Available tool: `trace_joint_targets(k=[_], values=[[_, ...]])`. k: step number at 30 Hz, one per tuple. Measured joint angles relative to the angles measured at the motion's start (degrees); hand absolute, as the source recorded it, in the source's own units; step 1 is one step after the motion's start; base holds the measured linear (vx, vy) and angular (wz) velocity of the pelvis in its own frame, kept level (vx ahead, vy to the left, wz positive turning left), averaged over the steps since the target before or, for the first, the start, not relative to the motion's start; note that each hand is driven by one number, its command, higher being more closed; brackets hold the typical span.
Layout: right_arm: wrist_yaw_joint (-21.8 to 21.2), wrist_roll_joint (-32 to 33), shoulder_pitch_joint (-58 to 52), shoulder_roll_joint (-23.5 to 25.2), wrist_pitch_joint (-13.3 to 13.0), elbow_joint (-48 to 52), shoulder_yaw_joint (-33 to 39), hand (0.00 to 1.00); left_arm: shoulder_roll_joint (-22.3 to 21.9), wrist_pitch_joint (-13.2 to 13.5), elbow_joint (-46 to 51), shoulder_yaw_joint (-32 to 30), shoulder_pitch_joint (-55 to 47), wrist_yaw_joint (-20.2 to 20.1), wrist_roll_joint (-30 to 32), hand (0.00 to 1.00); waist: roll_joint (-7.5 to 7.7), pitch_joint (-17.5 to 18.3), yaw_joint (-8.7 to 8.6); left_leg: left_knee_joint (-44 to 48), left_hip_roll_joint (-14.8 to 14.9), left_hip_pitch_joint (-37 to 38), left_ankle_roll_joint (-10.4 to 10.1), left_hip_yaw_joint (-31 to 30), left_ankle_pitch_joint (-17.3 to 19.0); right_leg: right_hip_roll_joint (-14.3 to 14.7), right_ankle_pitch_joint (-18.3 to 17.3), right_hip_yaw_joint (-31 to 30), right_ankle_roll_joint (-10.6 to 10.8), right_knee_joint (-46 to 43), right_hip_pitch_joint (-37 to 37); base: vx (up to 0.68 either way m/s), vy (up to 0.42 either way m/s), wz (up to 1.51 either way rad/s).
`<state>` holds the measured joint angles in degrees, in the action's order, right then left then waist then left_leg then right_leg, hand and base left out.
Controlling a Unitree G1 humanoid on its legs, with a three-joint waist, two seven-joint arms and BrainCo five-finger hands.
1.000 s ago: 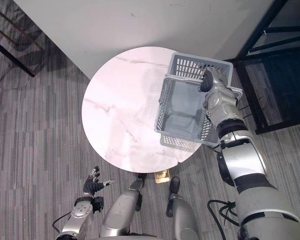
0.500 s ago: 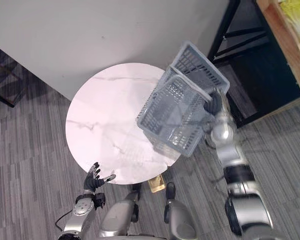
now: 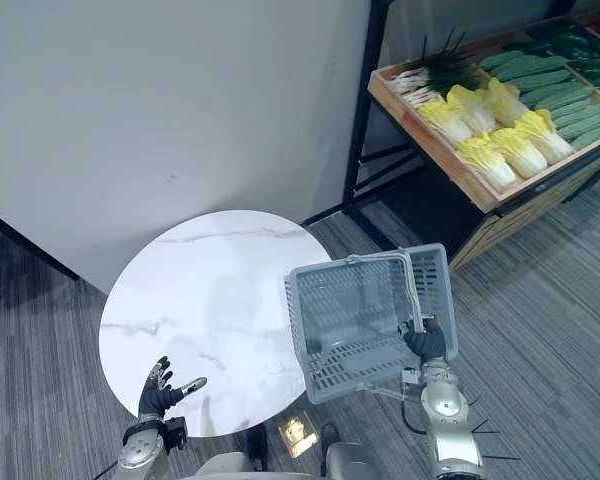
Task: Pick vegetable in the basket
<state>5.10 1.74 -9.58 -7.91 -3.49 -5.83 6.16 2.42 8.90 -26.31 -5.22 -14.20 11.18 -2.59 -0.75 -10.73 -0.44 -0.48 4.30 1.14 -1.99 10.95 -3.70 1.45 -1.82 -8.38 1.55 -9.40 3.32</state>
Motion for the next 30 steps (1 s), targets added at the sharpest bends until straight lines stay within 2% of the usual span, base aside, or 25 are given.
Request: trace_joint_targets(k=[3, 5, 6, 7, 8, 9, 10, 11, 12, 13, 14, 16, 17, 18, 19, 20, 22, 23, 24, 26, 28, 30], values=[[0.39, 0.0, -0.01, 0.76, 0.0, 1.56, -0.37, 1.0, -0.38, -0.12, 2.4, 0.06, 0.84, 0.01, 0.02, 0.0, 0.62, -0.4, 1.03, 11.26, 1.52, -6.41, 0.69, 0.72, 4.3, 0.5, -0.07, -0.71, 0.38, -3.71, 2.95, -0.12, 0.023, -0.12], [1.12, -0.03, 0.07, 0.65, 0.01, 2.81, -0.25, 1.0, -0.66, -0.2, 4.05, 0.07, 1.58, 0.03, 0.03, 0.0, 0.25, -0.51, 1.53, 14.96, 2.82, -9.39, 1.64, 0.69, 5.25, 0.85, -0.77, -0.59, 2.07, -4.67, 4.01, -0.2, 0.032, -0.01], [1.34, -0.07, 0.24, 0.73, -0.01, 3.65, -0.26, 1.0, -1.26, -0.17, 4.74, 0.01, 1.91, 0.1, 0.04, 0.0, -0.45, -0.69, 2.22, 15.55, 3.79, -10.44, 2.53, 0.97, 5.53, 0.69, -3.98, 1.86, 0.75, -15.94, 7.5, -0.22, 0.009, 0.05], [1.5, -0.06, -0.18, 0.74, -0.16, 4.54, -0.21, 1.0, -1.13, -0.25, 4.91, 0.15, 1.82, 0.05, 0.05, 0.0, -0.4, -0.71, 2.74, 15.64, 3.64, -10.76, 2.95, 0.83, 5.25, -1.4, -8.97, 3.57, 0.3, -29.46, 9.24, -0.2, -0.015, 0.11], [1.6, -0.05, -0.2, 0.74, -0.23, 4.63, -0.09, 1.0, -1.14, -0.31, 5.05, 0.11, 1.83, 0.07, 0.05, 0.0, -0.3, -0.63, 2.81, 15.62, 3.44, -10.94, 3.2, 0.65, 5.05, -2.67, -11.04, 3.69, 1.27, -33.93, 8.65, -0.2, -0.075, 0.32], [2.13, -0.06, -0.56, 0.74, -0.34, 4.97, 0.26, 1.0, -1.16, -0.41, 5.72, 0.13, 1.47, 0.07, 0.05, 0.0, 0.14, -0.21, 3.02, 15.6, 2.89, -11.84, 3.73, -0.11, 4.15, -5.07, -13.67, 2.99, 3.16, -39.86, 6.62, -0.16, -0.104, 0.34], [2.37, -0.1, -0.87, 0.74, -0.51, 5.14, 0.26, 1.0, -1.14, -0.45, 6.14, 0.13, 1.3, 0.07, 0.05, 0.0, 0.48, 0.15, 3.32, 15.56, 2.5, -12.41, 3.7, -0.57, 3.67, -6.25, -14.46, 2.59, 4.1, -41.69, 5.51, -0.23, -0.231, 0.42], [2.49, -0.12, -1.03, 0.76, -0.75, 5.15, 0.26, 1.0, -1.1, -0.57, 6.42, 0.02, 1.29, 0.12, 0.06, 0.0, 1.19, 0.69, 4.15, 15.43, 1.94, -14.37, 3.61, -1.36, 1.88, -7.85, -14.82, 2.12, 4.9, -41.87, 2.77, -0.25, -0.286, 0.41], [2.58, -0.33, -0.74, 0.69, -0.75, 5.1, 0.26, 1.0, -1.0, -0.91, 6.2, 0.01, 1.68, 0.17, 0.07, 0.0, 1.72, 1.1, 4.71, 15.27, 1.7, -16.78, 2.6, -1.95, -0.31, -8.63, -15.02, 1.87, 4.97, -35.88, -1.03, -0.21, -0.247, 0.42], [2.62, -0.39, -0.28, 0.55, -0.64, 4.96, 0.29, 1.0, -0.91, -1.16, 5.91, -0.02, 1.75, 0.18, 0.06, 0.0, 1.29, 1.07, 4.9, 14.85, 1.67, -17.8, 2.37, -2.35, -2.09, -7.96, -17.35, 2.41, 5.21, -32.26, -2.33, -0.3, -0.23, 0.48], [3.09, -0.41, -0.07, 0.35, -0.37, 4.72, 0.36, 1.0, -2.46, -1.29, 5.75, 0.44, 1.24, 0.14, 0.06, 0.0, -1.15, 1.72, 5.15, 12.08, 3.42, -19.34, 3.36, -2.9, -7.17, -5.76, -19.55, 5.19, 4.43, -26.06, -3.49, -0.27, -0.162, 0.41], [3.46, -0.4, 0.03, 0.25, -0.35, 3.57, 0.22, 1.0, -3.29, -1.26, 5.76, 1.75, -0.2, 0.12, 0.06, 0.0, -2.63, 2.43, 5.23, 9.97, 5.56, -20.69, 3.27, -2.93, -11.04, -3.31, -21.31, 6.9, 2.29, -21.75, -4.32, -0.41, -0.229, 0.3], [3.69, -0.38, 0.47, -0.23, -0.41, 2.14, 0.22, 1.0, -3.27, -1.22, 5.47, 2.73, -0.79, 0.12, 0.06, 0.0, -3.71, 2.71, 5.35, 6.07, 6.97, -20.6, 1.73, -4.13, -9.99, -1.03, -23.09, 7.66, 0.97, -20.25, -4.13, -0.5, -0.235, 0.48], [3.82, -0.32, 1.28, -0.77, -0.35, -0.9, 0.68, 1.0, -3.32, -1.33, 2.46, 3.29, 0.12, 0.15, 0.01, 0.0, -3.96, 2.48, 4.45, 3.39, 6.98, -20.66, 0.09, -4.65, -2.52, -0.83, -22.11, 9.14, -0.56, -18.03, -3.95, -0.42, -0.168, 0.53], [3.9, -0.31, 1.7, -0.7, -0.35, -2.07, 1.07, 1.0, -3.31, -1.49, 1.49, 3.32, 0.59, 0.12, 0.01, 0.0, -2.75, 1.66, 4.41, 3.46, 6.47, -20.68, -0.85, -4.5, -1.43, -1.62, -21.29, 10.12, -1.39, -17.39, -3.73, -0.37, -0.102, 0.59], [4.27, -0.22, 1.98, 0.02, -0.25, -2.89, 2.48, 1.0, -3.3, -1.91, 1.03, 3.33, 0.81, 0.11, 0.02, 0.0, -1.61, 1.08, 4.39, 7.52, 5.09, -20.61, -0.7, -4.37, -1.64, -3.27, -19.89, 10.79, -2.35, -17.22, -2.76, -0.34, -0.106, 0.39], [4.81, -0.22, 1.81, 0.0, 0.1, -2.87, 2.61, 1.0, -3.23, -1.89, 1.43, 3.28, 0.5, 0.14, 0.05, 0.0, -1.43, 1.04, 4.22, 17.43, 3.98, -20.21, -0.66, -3.57, -1.09, -4.52, -17.29, 11.31, -2.78, -15.99, -0.97, -0.31, -0.117, 0.19], [4.8, -0.16, 1.6, 0.23, 0.17, -2.87, 2.61, 1.0, -3.24, -1.81, 2.13, 2.99, 0.37, 0.13, 0.06, 0.0, -1.68, 1.08, 4.17, 23.06, 4.83, -19.07, -0.33, -3.07, 0.62, -4.38, -15.49, 11.08, -3.06, -15.03, 0.1, -0.3, -0.07, -0.1], [4.79, -0.13, 1.67, 0.75, 0.17, -2.82, 2.3, 1.0, -3.33, -1.64, 2.3, 2.29, 0.41, 0.08, 0.07, 0.0, -1.8, 1.14, 4.17, 25.83, 5.86, -15.76, -0.44, -3.12, 4.83, -3.85, -13.71, 10.48, -3.32, -14.12, 1.53, -0.28, -0.045, -0.18], [4.85, -0.12, 1.7, 1.46, 0.17, -2.74, 2.43, 1.0, -3.26, -1.64, 2.36, 2.09, 0.38, 0.07, 0.07, 0.0, -1.85, 1.17, 4.11, 25.94, 6.91, -11.81, -2.08, -3.38, 8.63, -3.01, -11.87, 9.6, -3.08, -12.41, 2.57, -0.19, 0.016, -0.22], [4.91, -0.14, 1.69, 2.19, 0.16, -2.85, 2.73, 1.0, -3.26, -1.61, 2.39, 2.07, -0.48, 0.05, 0.09, 0.0, -2.17, 1.4, 3.77, 19.73, 6.53, -6.47, -4.2, -4.59, 11.3, -1.79, -10.28, 7.73, -1.91, -10.66, 3.94, -0.19, 0.088, -0.33], [4.91, -0.15, 1.95, 2.4, -0.11, -3.84, 4.08, 1.0, -3.06, -1.56, 2.02, 1.77, -0.95, 0.07, 0.65, 0.0, -2.76, 1.77, 2.75, 13.54, 6.07, -4.15, -3.95, -4.61, 12.21, -1.4, -8.79, 6.94, -0.85, -10.16, 5.24, -0.2, 0.153, -0.27]])
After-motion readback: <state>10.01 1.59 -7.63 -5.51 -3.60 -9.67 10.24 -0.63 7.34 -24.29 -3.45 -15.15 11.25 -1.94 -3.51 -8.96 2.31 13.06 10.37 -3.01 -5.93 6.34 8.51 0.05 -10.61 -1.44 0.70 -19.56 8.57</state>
